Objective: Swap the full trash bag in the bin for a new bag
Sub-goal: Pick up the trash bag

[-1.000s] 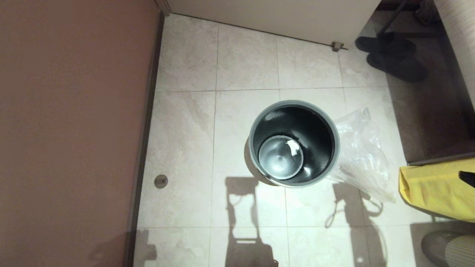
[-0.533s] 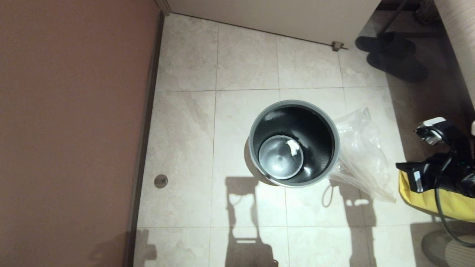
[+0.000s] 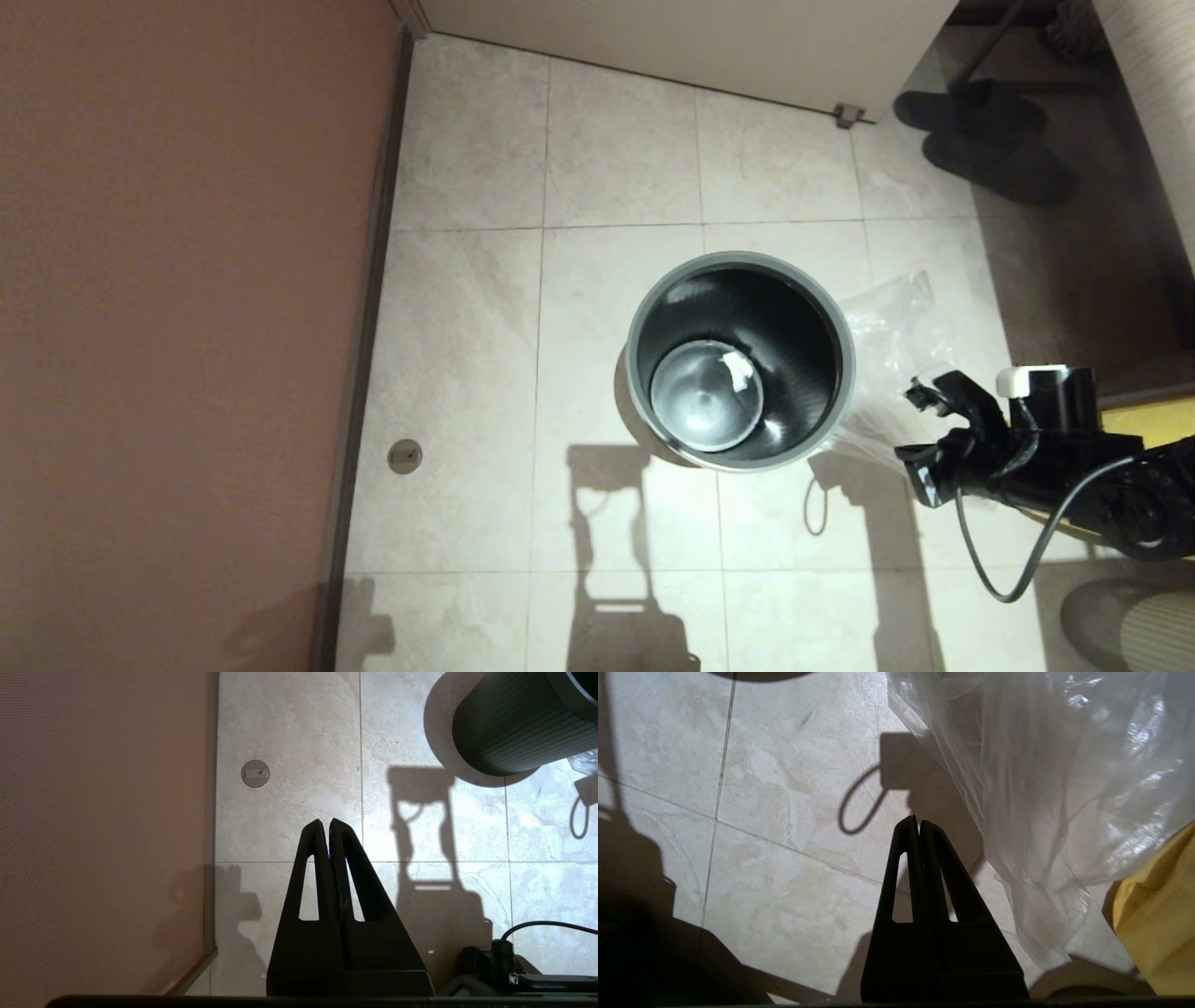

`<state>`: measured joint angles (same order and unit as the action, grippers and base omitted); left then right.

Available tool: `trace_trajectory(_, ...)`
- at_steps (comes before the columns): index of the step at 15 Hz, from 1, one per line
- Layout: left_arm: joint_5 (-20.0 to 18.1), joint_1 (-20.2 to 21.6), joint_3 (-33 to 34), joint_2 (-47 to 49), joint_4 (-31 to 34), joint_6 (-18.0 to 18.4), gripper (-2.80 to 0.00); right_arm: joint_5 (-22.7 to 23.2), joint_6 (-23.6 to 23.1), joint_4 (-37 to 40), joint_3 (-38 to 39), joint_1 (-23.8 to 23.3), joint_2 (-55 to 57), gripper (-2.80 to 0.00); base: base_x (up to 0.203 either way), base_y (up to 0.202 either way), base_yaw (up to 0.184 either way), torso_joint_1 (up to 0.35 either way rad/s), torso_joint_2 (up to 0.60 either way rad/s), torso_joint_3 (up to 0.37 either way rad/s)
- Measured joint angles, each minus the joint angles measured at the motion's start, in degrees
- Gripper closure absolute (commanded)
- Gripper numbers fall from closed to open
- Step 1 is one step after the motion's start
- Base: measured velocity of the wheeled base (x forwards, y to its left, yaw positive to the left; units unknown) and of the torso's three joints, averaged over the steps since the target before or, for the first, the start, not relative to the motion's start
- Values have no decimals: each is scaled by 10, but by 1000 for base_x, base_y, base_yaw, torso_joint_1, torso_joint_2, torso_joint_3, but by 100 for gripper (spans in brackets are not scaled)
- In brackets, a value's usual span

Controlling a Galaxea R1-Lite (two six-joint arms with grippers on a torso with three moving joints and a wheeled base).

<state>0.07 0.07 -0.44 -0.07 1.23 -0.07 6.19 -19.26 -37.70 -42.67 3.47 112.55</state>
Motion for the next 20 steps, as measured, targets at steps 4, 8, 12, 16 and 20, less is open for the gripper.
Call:
trace_trajectory(4,0,0,0,0,0,0,0,-3,-18,-113,1,12,66,-280,0,0,0,0,0,0)
trace_trajectory(8,0,0,0,0,0,0,0,-5,-23,-171,0,17,109,-280,0,0,0,0,0,0)
trace_trajectory(12,0,0,0,0,0,0,0,-5,-21,-254,-28,20,163,-280,0,0,0,0,0,0)
trace_trajectory(16,0,0,0,0,0,0,0,-6,-17,-254,-82,18,190,-280,0,0,0,0,0,0)
trace_trajectory(20,0,0,0,0,0,0,0,-6,-9,-252,-141,14,211,-280,0,0,0,0,0,0)
